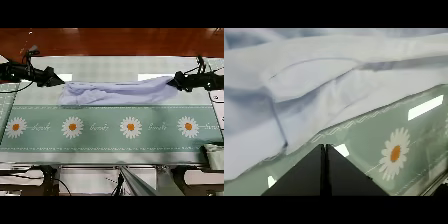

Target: Fold the shirts.

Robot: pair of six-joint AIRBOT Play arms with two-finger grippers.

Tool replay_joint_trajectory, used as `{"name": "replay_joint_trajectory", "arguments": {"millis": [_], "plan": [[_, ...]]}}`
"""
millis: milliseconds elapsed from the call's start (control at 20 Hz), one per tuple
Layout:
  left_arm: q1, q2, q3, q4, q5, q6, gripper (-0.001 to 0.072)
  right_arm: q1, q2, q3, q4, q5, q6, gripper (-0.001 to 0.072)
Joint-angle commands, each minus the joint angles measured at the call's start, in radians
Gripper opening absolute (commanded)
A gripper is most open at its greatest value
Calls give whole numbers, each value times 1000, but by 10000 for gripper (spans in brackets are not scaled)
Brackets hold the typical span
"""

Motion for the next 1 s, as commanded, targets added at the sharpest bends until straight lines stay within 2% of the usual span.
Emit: {"name": "replay_joint_trajectory", "arguments": {"millis": [0, 350, 550, 700, 950], "plan": [[-67, 36, 0, -164, 55, 45, 30, 16, 190, 4, -9, 61, 9, 25], [-507, 29, -3, -185, 312, 44, 30, 183, 490, 4, -242, 113, 216, 25], [-693, 27, -51, -185, 496, 17, 30, 256, 633, 4, -315, 163, 322, 25], [-760, -21, -74, -186, 527, -19, 30, 277, 731, 4, -368, 210, 392, 25], [-871, -139, -72, -213, 546, -50, 30, 277, 849, 4, -368, 281, 465, 25]]}}
